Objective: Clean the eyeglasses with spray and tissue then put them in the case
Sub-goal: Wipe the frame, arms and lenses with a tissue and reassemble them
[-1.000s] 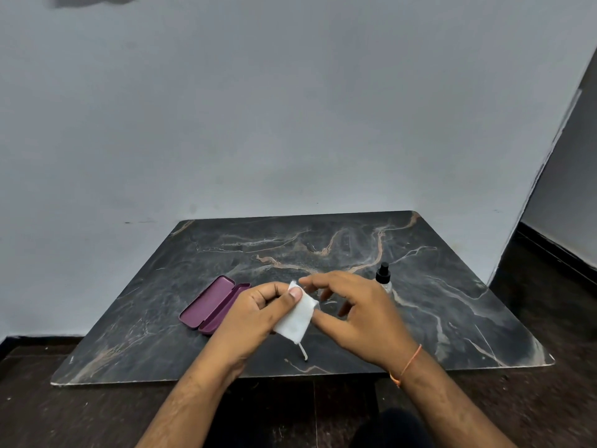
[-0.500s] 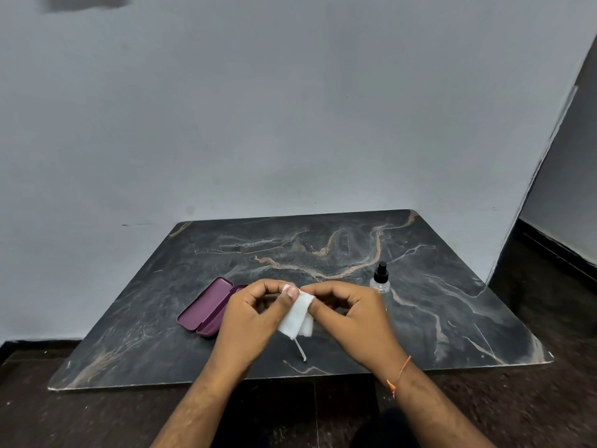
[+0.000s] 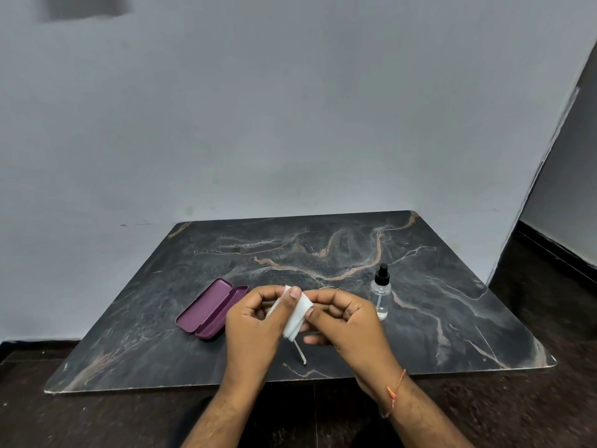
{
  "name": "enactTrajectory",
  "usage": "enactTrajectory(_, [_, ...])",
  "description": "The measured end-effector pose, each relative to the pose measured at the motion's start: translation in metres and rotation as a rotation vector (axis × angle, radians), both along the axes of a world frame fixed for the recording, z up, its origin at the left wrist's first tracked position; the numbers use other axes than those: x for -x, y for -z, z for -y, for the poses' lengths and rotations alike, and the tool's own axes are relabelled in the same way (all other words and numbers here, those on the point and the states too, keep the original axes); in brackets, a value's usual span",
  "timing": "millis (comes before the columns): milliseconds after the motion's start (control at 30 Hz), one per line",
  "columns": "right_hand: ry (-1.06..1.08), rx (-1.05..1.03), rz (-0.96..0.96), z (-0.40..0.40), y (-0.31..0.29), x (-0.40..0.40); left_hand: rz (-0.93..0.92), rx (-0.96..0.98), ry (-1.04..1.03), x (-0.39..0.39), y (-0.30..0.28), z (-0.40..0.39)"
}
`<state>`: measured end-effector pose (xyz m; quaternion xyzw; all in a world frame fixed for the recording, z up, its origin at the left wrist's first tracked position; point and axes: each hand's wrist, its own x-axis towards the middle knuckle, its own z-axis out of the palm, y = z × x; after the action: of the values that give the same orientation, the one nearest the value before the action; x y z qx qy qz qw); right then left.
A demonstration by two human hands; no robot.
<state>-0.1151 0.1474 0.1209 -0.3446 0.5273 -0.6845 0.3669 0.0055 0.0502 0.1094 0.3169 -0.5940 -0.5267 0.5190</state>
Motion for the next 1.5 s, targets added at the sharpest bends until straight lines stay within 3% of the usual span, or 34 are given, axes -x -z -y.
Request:
enactTrajectory(200, [0.115,0.023,-0.036,0.007,0.002,-0.007,-0.033,-0.087,-0.010,0.004,0.002,-0.003])
enactTrajectory(500, [0.094,0.032,-0.059,0.002,-0.001,-0.012,-0.060,-0.130,-0.061,0.002,0.001,-0.004])
enactTrajectory(733, [0.097,-0.039,0.061,0.008,0.001,-0.007,-0.174,-0.306,0.090,0.003,0.001,-0.002])
enactTrajectory(867, [0.111,-0.072,0.053,0.006,0.002,0.000,0.016,-0.377,0.245,-0.006,0.002,0.007])
enactTrajectory(1000, [0.123,-0.080,0.082,0.005,0.003,0.006,0.102,-0.313,0.270,-0.016,0.010,0.016])
enactTrajectory(1267, [0.001,-0.069,0.169,0.009,0.021,-0.002,0.071,-0.215,0.145,-0.012,0.020,0.016])
enactTrajectory(1500, [0.031,-0.099,0.172,0.010,0.027,0.004,0.107,-0.149,0.135,-0.011,0.032,0.026])
